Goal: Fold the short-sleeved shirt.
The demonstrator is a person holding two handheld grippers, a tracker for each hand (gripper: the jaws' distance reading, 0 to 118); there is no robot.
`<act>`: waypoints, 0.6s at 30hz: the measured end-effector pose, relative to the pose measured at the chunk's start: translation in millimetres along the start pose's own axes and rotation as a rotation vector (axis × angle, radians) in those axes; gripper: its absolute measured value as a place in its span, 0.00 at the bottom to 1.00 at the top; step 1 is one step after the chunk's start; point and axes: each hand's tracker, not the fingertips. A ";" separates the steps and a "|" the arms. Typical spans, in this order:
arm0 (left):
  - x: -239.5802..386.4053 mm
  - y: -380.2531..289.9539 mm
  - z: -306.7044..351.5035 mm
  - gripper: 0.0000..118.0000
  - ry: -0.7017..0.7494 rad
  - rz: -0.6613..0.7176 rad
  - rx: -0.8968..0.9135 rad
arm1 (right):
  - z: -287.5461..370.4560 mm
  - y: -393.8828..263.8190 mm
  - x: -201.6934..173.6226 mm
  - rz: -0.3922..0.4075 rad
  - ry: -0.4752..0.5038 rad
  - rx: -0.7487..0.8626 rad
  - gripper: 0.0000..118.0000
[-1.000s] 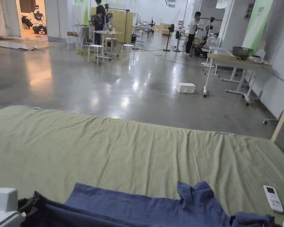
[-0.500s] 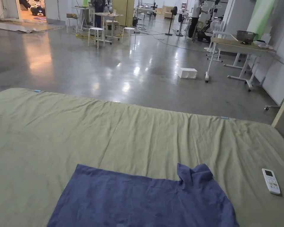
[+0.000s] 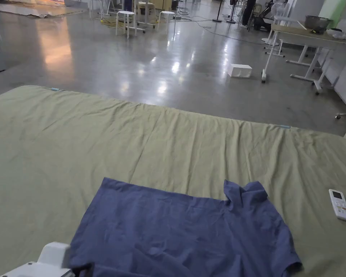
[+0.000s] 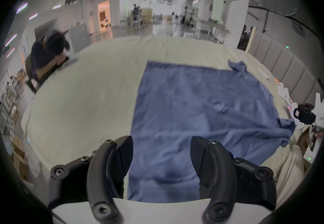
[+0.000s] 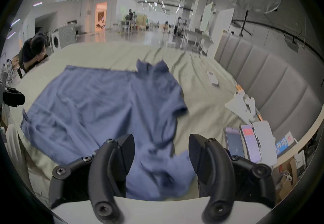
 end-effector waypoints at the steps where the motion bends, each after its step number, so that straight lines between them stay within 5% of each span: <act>1: 7.2 8.4 1.9 0.59 -0.004 -0.020 0.030 | 0.9 8.4 -5.4 0.003 -0.001 0.045 0.57; 5: 28.1 39.7 11.0 0.59 -0.033 -0.029 0.194 | 8.1 40.7 -26.9 -0.014 -0.006 0.224 0.56; 9: 47.5 64.1 26.3 0.58 0.010 0.009 0.386 | 19.4 66.1 -44.6 -0.064 -0.005 0.402 0.32; 11: 52.4 71.5 33.3 0.55 0.027 0.026 0.449 | 27.5 76.0 -50.8 -0.025 -0.035 0.512 0.30; 13: 57.0 77.2 39.8 0.39 0.030 0.047 0.504 | 31.3 81.2 -53.4 -0.034 -0.044 0.550 0.27; 15: 59.2 78.0 44.2 0.13 0.042 0.053 0.553 | 32.8 88.4 -51.9 -0.050 -0.053 0.591 0.13; 18: 57.9 82.6 46.5 0.06 0.056 0.055 0.586 | 29.5 99.7 -48.9 -0.083 -0.082 0.598 0.02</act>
